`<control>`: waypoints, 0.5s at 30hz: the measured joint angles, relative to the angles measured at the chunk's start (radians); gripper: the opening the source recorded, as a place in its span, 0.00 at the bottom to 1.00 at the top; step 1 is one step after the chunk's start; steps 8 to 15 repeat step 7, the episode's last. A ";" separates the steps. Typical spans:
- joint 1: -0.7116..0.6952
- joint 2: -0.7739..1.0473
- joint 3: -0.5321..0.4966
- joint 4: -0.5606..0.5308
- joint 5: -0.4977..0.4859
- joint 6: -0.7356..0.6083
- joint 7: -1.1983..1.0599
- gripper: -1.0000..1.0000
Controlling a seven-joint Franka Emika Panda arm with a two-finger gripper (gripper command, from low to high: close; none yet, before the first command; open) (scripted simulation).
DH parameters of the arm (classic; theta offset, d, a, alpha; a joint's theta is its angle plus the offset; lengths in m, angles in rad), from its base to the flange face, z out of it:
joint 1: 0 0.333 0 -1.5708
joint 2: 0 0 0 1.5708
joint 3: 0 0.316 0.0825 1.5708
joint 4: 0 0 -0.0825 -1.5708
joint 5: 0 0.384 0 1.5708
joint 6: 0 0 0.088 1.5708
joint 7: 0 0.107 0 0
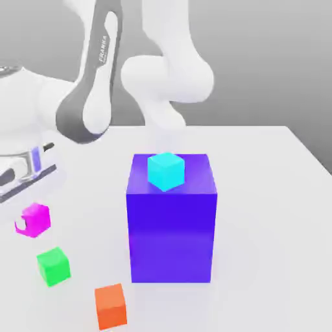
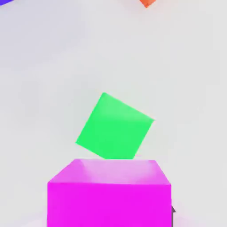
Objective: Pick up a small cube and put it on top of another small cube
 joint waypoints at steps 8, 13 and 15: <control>-0.018 0.112 0.028 0.003 0.054 0.103 -0.040 1.00; -0.018 0.112 0.028 0.003 0.054 0.103 -0.040 1.00; -0.018 0.112 0.028 0.003 0.054 0.103 -0.040 1.00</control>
